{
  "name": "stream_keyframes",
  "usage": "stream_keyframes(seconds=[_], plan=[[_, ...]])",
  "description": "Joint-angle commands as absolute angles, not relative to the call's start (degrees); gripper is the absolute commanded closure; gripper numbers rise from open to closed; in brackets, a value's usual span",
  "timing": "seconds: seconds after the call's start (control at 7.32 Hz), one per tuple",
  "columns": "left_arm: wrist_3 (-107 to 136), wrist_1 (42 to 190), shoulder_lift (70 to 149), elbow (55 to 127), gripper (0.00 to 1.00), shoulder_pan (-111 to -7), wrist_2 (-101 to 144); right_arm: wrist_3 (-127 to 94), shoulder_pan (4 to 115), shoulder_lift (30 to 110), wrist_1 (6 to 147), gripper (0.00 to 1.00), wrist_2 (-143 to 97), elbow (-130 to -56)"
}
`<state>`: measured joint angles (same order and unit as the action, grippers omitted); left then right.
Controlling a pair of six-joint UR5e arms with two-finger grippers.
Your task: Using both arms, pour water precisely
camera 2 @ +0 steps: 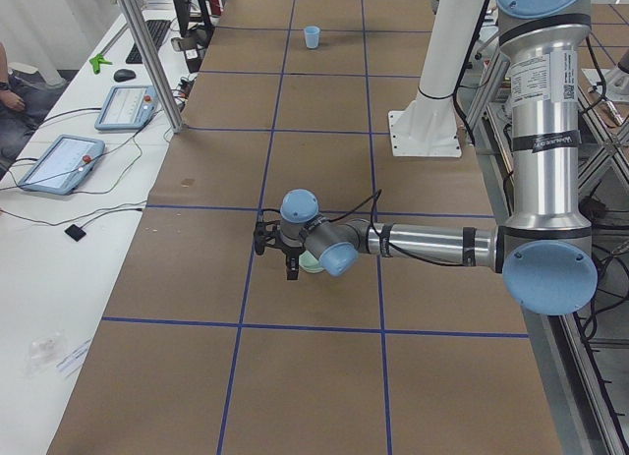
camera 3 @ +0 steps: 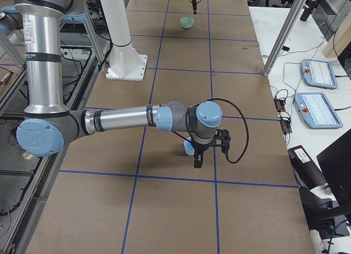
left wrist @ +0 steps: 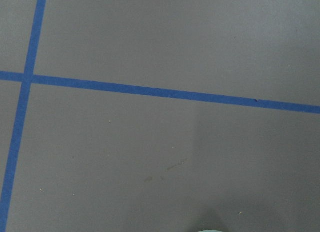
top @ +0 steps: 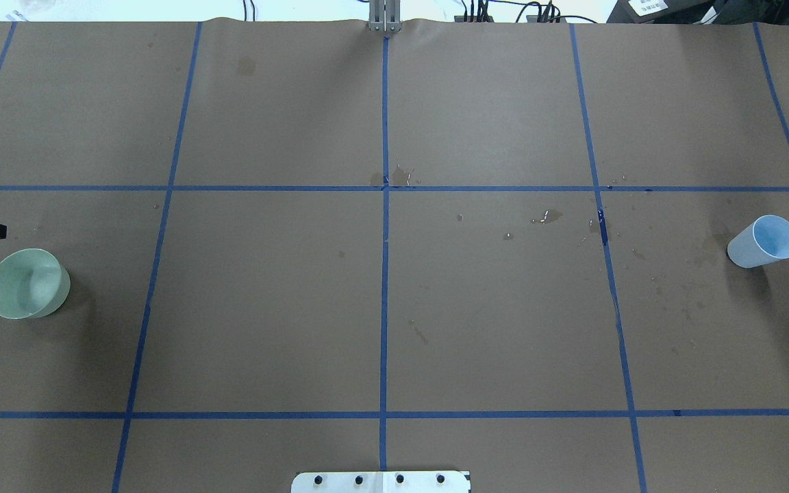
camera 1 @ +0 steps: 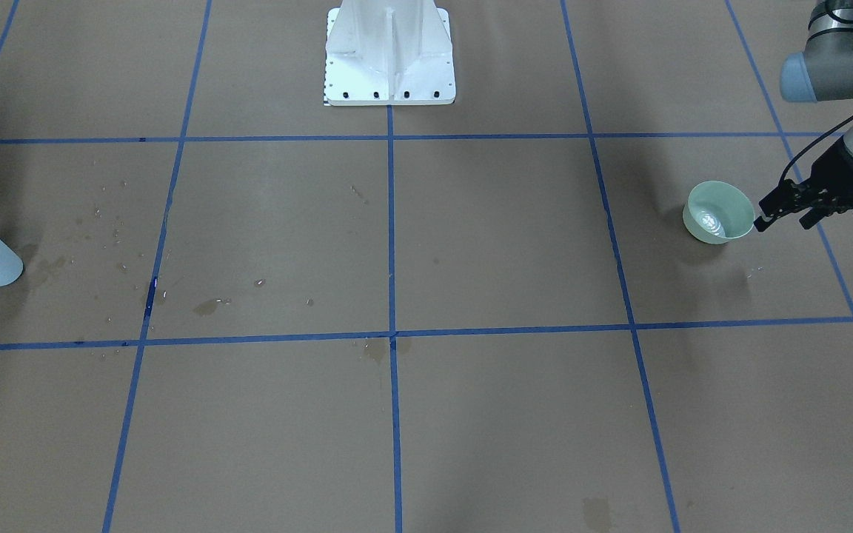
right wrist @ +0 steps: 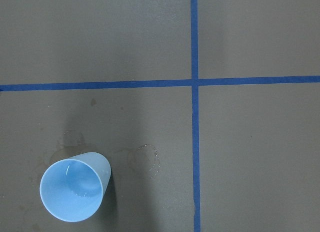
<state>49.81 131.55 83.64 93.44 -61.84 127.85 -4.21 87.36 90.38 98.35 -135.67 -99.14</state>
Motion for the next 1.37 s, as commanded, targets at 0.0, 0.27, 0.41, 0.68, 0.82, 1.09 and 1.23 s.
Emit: stream_keyframes(seconds=[0.0, 0.27, 0.41, 0.68, 0.82, 1.09, 1.23], plan=[[49.92, 132.10, 83.50, 93.16, 0.01, -58.72, 127.62, -4.22, 87.36, 90.44, 98.35, 0.01, -135.62, -99.14], [49.66, 132.10, 82.80, 93.16, 0.01, -57.14, 127.70, -4.22, 87.36, 90.44, 98.35, 0.01, -135.62, -99.05], [49.66, 132.71, 81.84, 93.16, 0.01, -56.35, 127.62, -4.22, 87.36, 90.44, 98.35, 0.01, -135.62, -99.05], [49.66, 132.89, 80.86, 93.16, 0.13, -56.16, 127.62, -4.22, 87.36, 90.44, 98.35, 0.01, -135.62, -99.05], [49.66, 132.98, 80.34, 93.16, 0.28, -56.08, 127.62, -4.22, 87.36, 90.44, 98.35, 0.01, -135.62, -99.05], [49.83, 132.98, 80.25, 93.16, 0.45, -55.99, 127.71, -4.13, 87.36, 90.44, 98.35, 0.01, -135.61, -98.97], [49.83, 132.98, 80.24, 93.16, 0.46, -55.99, 127.79, -4.13, 87.36, 90.44, 98.35, 0.01, -135.62, -99.05]])
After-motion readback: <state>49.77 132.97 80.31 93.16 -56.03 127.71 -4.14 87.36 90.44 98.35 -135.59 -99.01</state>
